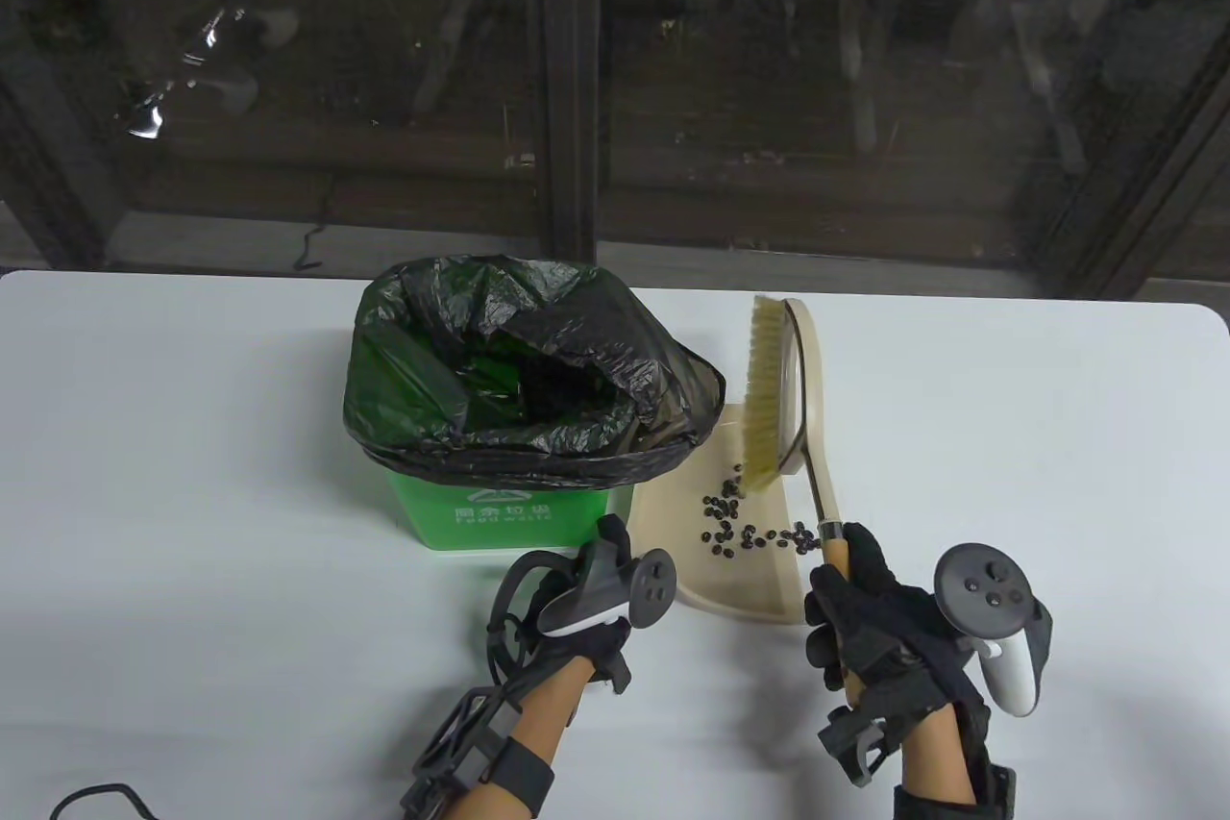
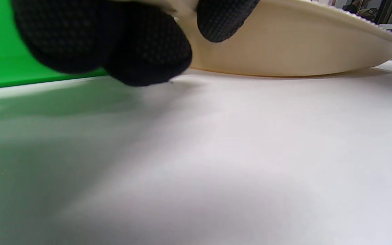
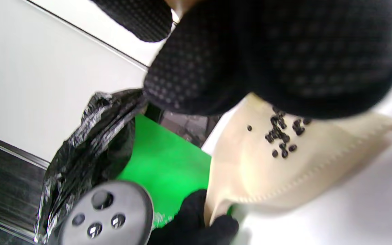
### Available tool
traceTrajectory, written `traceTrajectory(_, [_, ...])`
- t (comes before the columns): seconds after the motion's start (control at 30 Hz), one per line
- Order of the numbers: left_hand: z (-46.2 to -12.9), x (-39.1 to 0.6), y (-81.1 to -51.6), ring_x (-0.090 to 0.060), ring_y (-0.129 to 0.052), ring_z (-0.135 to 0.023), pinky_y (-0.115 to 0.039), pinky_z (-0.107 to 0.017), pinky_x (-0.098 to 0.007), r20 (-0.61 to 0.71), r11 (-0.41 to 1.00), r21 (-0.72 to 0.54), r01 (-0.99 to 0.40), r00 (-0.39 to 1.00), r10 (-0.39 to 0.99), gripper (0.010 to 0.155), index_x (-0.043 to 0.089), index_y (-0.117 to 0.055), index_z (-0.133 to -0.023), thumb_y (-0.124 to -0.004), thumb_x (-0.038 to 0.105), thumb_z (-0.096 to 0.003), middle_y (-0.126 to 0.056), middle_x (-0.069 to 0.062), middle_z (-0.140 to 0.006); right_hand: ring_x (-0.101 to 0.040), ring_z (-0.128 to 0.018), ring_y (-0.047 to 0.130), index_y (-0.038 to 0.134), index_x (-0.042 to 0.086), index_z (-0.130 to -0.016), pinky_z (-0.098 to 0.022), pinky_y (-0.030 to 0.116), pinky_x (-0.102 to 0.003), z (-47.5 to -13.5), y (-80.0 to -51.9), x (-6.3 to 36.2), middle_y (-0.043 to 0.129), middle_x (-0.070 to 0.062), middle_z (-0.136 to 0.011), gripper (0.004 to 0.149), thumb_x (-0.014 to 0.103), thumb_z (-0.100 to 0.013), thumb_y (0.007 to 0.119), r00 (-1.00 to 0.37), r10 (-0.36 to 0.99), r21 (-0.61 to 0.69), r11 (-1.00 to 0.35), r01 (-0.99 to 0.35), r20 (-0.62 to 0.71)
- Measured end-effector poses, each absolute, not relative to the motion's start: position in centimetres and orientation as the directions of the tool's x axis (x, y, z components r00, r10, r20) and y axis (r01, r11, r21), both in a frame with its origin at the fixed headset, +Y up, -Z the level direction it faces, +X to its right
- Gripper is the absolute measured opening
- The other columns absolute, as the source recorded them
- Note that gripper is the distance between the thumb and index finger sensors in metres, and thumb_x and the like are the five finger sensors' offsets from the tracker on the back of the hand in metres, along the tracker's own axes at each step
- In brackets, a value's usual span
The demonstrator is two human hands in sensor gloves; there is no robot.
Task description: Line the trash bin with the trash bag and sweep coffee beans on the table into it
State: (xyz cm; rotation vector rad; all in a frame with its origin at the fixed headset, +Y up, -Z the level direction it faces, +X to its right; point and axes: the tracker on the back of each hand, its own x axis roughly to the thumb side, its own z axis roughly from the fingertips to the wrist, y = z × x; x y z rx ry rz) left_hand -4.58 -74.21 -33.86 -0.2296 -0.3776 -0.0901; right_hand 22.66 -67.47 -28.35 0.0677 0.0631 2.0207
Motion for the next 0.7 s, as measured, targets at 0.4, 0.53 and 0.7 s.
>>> traceTrajectory(0.4, [-33.3, -5.9, -74.3, -0.028, -0.099, -0.046, -0.086, -0.037, -0.044, 0.371, 0.982, -0.185, 0.030, 0.928, 0.041, 0.068, -0.018, -0.033, -0.115, -0.061, 0.028, -0.0737, -0.078, -0.022, -0.091, -0.008, -0.023, 0.100, 0.034, -0.010, -0.099, -0.008, 0.092, -0.028, -28.5, -68.9, 25.0, 0.089, -0.016, -0.063, 0.068, 0.030, -0.055, 0.067, -0.490, 0.870, -0.104, -0.494, -0.863, -0.060])
traceTrajectory(0.53, [-33.2, -6.1, -74.0, -0.028, -0.099, -0.046, -0.086, -0.038, -0.044, 0.371, 0.986, -0.168, -0.005, 0.926, 0.068, 0.068, -0.018, -0.032, -0.115, -0.061, 0.028, -0.0736, -0.077, -0.021, -0.091, -0.008, -0.023, 0.100, 0.034, -0.010, -0.099, -0.008, 0.092, -0.028, -28.6, -69.2, 25.3, 0.089, -0.017, -0.062, 0.068, 0.030, -0.055, 0.067, -0.488, 0.869, -0.115, -0.495, -0.862, -0.079])
traceTrajectory(0.7, [-33.0, -6.3, -73.5, -0.027, -0.099, -0.046, -0.086, -0.037, -0.044, 0.377, 0.987, -0.160, -0.028, 0.922, 0.088, 0.068, -0.018, -0.032, -0.115, -0.061, 0.028, -0.0736, -0.077, -0.021, -0.091, -0.009, -0.023, 0.100, 0.034, -0.010, -0.099, -0.008, 0.092, -0.028, -28.6, -69.3, 25.9, 0.089, -0.017, -0.063, 0.068, 0.030, -0.055, 0.067, -0.466, 0.880, -0.141, -0.475, -0.869, -0.092])
